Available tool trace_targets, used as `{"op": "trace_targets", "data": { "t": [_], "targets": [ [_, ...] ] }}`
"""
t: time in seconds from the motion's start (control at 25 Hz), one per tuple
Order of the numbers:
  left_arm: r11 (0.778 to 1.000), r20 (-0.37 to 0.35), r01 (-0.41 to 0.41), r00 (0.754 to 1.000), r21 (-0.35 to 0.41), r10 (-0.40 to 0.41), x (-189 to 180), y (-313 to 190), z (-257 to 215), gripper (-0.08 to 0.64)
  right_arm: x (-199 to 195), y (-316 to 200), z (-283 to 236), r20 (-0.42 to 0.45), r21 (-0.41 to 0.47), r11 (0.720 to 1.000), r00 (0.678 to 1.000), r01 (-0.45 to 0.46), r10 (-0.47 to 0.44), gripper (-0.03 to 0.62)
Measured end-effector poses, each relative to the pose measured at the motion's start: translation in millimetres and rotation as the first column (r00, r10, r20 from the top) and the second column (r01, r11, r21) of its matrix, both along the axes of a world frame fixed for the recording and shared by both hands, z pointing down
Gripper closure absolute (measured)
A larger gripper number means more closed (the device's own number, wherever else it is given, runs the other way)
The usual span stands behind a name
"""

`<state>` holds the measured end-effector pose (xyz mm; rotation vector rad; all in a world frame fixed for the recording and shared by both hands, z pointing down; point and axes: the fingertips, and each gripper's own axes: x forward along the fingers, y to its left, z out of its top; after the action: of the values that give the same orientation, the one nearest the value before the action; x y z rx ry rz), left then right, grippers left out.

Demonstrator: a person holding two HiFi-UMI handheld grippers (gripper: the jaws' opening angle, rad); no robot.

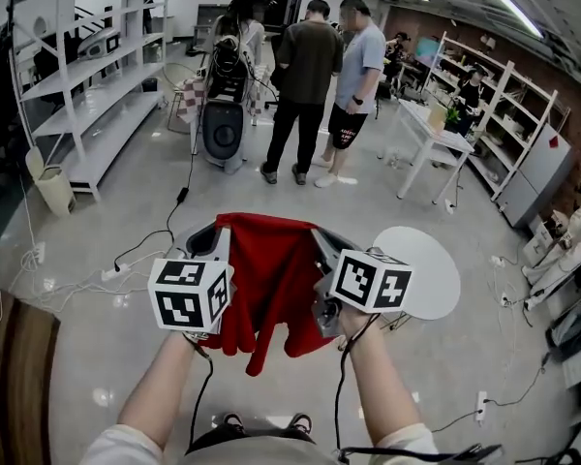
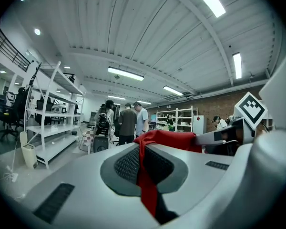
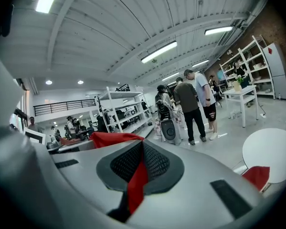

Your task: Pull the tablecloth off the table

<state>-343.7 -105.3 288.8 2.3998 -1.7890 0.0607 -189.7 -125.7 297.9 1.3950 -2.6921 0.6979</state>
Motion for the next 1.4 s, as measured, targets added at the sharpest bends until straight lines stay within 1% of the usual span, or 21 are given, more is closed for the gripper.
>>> {"op": "trace_targets", "data": {
  "t": [0.12, 0.2, 0.36, 0.48, 0.6, 0.72, 0.84, 0.92, 1.16, 1.4],
  "targets": [
    [0.999, -0.027, 0.035, 0.999, 0.014, -0.035, -24.5, -1.1, -2.7, 0.541, -25.6, -1.5, -4.4, -0.015, 0.016, 0.999, 0.999, 0.035, -0.035, 0.566],
    [0.999, -0.031, 0.045, 0.999, 0.013, -0.045, -35.9, -1.1, -1.2, 0.541, -35.8, -4.4, -2.1, -0.023, 0.018, 0.999, 0.999, 0.044, -0.043, 0.566],
    [0.999, -0.018, 0.05, 0.999, -0.01, -0.051, -46.7, 4.2, 8.1, 0.541, -43.8, -5.0, 11.6, -0.035, -0.007, 0.999, 0.998, 0.049, -0.049, 0.566],
    [0.997, -0.017, 0.064, 0.998, -0.04, -0.065, -48.5, 8.0, 23.3, 0.541, -45.7, -1.1, 29.1, -0.027, -0.035, 0.998, 0.998, 0.054, -0.055, 0.566],
    [0.994, -0.011, 0.076, 0.997, -0.073, -0.077, -44.4, 7.2, 41.1, 0.541, -42.0, -3.7, 49.0, -0.002, -0.069, 0.996, 0.999, 0.051, -0.051, 0.566],
    [0.99, -0.012, 0.099, 0.995, -0.097, -0.101, -40.1, 4.4, 50.6, 0.541, -37.3, -8.2, 60.8, 0.01, -0.087, 0.994, 0.998, 0.067, -0.067, 0.566],
    [0.987, -0.029, 0.126, 0.991, -0.099, -0.13, -32.6, 3.4, 51.1, 0.541, -29.6, -9.0, 63.8, 0.009, -0.075, 0.993, 0.996, 0.086, -0.085, 0.566],
    [0.986, -0.024, 0.135, 0.99, -0.093, -0.138, -24.5, 0.9, 49.9, 0.541, -21.4, -12.3, 63.1, 0.001, -0.058, 0.995, 0.997, 0.08, -0.081, 0.566],
    [0.986, -0.009, 0.118, 0.993, -0.122, -0.12, 2.3, -7.2, 65.3, 0.541, 5.5, -19.2, 74.4, -0.039, -0.05, 0.999, 0.999, 0.018, -0.02, 0.566],
    [0.99, -0.015, 0.075, 0.997, -0.118, -0.077, 27.5, -18.1, 67.5, 0.541, 32.8, -24.4, 78.1, -0.04, -0.048, 0.998, 0.999, -0.036, 0.034, 0.566]
  ]
}}
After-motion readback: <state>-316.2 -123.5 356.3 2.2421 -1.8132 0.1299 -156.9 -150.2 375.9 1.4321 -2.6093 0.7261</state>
